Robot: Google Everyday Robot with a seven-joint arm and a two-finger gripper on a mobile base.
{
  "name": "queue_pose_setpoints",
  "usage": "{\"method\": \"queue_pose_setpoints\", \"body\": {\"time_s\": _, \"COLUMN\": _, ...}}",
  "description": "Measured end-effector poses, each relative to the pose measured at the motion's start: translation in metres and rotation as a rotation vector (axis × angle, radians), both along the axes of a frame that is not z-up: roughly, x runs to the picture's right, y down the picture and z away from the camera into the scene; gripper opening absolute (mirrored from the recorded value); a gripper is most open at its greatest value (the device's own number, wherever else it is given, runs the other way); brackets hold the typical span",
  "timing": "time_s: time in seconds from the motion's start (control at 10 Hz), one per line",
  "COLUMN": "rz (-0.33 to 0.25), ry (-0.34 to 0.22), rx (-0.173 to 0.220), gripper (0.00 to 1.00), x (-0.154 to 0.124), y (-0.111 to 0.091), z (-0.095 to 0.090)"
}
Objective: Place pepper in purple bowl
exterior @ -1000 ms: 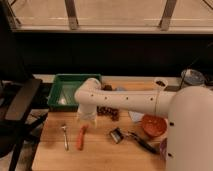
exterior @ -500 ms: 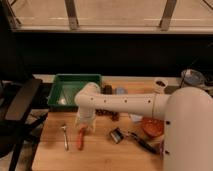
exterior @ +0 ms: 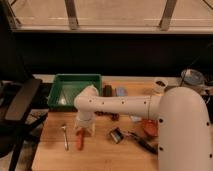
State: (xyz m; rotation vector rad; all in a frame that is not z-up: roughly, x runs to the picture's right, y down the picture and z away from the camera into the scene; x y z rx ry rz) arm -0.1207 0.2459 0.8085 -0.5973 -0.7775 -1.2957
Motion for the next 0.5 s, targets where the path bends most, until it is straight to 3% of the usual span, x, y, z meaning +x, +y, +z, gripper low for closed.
{"method": "queue_pose_setpoints", "body": {"time_s": 0.1, "rz": -0.009, "ry": -0.005, "rx": -0.001, "gripper": 0.58, "x": -0.0017, "y": 0.002, "z": 0.0001}}
{"method": "queue_pose_setpoints", "body": {"time_s": 0.5, "rz": -0.014, "ry": -0.005, "rx": -0.003, "gripper": 0.17, "x": -0.0003, "y": 0.0023, "z": -0.001}}
